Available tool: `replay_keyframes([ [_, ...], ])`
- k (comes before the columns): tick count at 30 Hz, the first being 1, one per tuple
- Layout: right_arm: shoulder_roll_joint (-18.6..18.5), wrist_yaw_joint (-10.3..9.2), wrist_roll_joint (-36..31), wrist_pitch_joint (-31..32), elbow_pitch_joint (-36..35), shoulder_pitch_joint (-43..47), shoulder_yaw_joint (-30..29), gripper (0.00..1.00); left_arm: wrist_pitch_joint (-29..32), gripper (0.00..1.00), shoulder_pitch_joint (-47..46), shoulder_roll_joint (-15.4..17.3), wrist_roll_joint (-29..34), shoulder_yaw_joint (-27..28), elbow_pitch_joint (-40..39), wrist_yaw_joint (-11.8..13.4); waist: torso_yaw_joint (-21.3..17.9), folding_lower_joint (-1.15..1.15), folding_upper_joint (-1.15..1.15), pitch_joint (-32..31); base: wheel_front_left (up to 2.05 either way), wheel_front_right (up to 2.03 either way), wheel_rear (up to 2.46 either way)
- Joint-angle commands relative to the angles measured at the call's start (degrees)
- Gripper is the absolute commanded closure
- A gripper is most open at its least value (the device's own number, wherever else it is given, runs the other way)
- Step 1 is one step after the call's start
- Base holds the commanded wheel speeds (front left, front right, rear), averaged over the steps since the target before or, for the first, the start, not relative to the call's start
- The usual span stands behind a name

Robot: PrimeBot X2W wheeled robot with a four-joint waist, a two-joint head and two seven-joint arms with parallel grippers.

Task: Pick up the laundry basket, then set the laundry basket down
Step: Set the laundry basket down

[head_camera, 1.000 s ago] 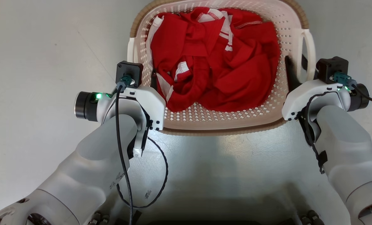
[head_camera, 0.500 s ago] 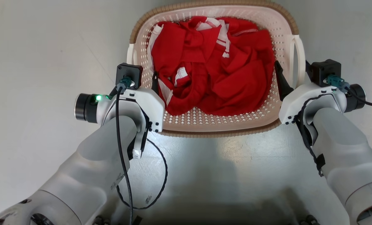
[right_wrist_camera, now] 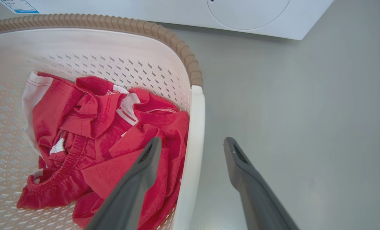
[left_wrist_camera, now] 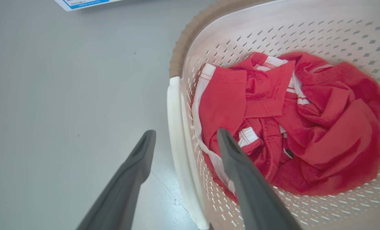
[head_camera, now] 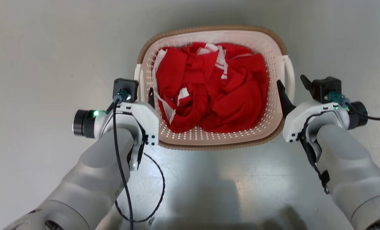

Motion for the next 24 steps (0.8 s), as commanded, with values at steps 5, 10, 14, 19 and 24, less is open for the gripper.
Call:
replay_keyframes([
  [5, 0.92, -0.06, 2.12, 0.12, -0.44, 5.65, 2.78, 0.00, -2.49, 0.00, 3.19, 0.04, -1.59, 1.09, 5.23, -2.84, -1.24, 0.00, 0.00, -5.14, 0.00, 0.00, 0.00],
  [10, 0.92, -0.06, 4.39, 0.12, -0.69, 8.19, 5.08, 0.00, -5.16, 0.00, 5.63, -0.74, -2.23, 0.99, 10.36, -5.81, -2.11, 0.00, 0.00, -10.27, 0.00, 0.00, 0.00],
  [14, 0.92, -0.06, 5.92, 0.12, -0.65, 9.87, 6.59, 0.00, -7.41, 0.00, 7.98, -1.33, -3.03, 1.60, 13.67, -7.66, -2.38, 0.00, 0.00, -14.49, 0.00, 0.00, 0.00],
  [19, 0.92, -0.06, 7.04, 0.12, -0.48, 11.63, 7.46, 0.00, -9.19, 0.00, 11.17, -1.89, -3.30, 2.56, 16.22, -9.44, -2.20, 0.00, 0.00, -19.78, 0.00, 0.00, 0.00],
  [24, 0.92, -0.06, 6.92, 0.12, -0.97, 13.86, 6.69, 0.00, -9.53, 0.00, 14.77, -1.08, -1.07, 5.88, 13.89, -9.91, -1.62, 0.00, 0.00, -25.01, 0.00, 0.00, 0.00],
])
